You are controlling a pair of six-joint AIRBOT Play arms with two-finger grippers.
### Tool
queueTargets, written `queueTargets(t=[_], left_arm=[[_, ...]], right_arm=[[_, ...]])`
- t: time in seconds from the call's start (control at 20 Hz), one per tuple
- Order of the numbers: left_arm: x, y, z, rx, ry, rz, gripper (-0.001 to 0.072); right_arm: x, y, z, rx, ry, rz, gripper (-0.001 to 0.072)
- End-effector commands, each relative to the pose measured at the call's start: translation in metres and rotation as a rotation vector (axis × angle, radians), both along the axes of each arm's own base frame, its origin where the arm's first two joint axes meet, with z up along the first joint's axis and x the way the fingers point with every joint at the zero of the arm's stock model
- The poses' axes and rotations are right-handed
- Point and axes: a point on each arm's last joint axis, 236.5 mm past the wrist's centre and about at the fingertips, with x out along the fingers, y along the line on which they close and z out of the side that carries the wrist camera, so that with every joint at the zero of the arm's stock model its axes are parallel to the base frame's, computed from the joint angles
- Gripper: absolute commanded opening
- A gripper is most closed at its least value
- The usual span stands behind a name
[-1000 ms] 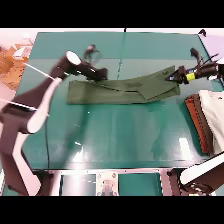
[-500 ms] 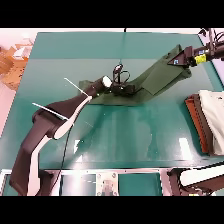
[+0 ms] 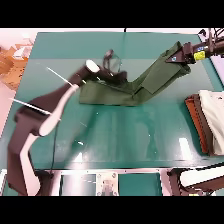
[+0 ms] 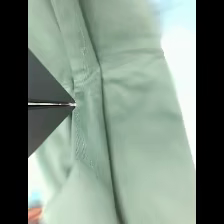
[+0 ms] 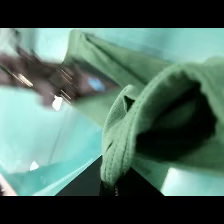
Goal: Fold the shirts.
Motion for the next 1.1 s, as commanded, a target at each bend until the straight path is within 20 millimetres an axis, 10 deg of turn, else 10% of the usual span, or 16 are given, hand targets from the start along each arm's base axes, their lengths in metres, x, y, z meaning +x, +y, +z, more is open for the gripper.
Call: queueTargets(t=[0.0,0.25,0.5,0.65,0.8,1.05], left_arm=[[-0.005,0.084,0.071,0.047,-0.056,-0.105,0.0024],[0.005,0.248,0.096,0.365,-0.102,0.033,0.0023],[0.005,0.354,0.082,0.529,-0.03,0.18,0.0024],[0.004,0.37,0.07,0.533,0.001,0.2,0.0024],[0.002,0.371,0.068,0.551,-0.029,0.155,0.0024],[0.003,0.372,0.068,0.555,-0.036,0.149,0.0024]], right_arm=[[-0.002,0.041,0.002,0.017,0.02,0.033,0.0018],[0.007,0.165,-0.007,0.059,-0.017,0.074,0.0019],[0.018,0.331,-0.099,0.104,-0.047,0.052,0.0042],[0.003,0.409,-0.172,0.137,-0.036,0.014,0.0433],[0.017,0.382,-0.166,0.13,0.008,-0.006,0.0426],[0.054,0.223,-0.105,0.11,0.116,-0.053,0.0388]])
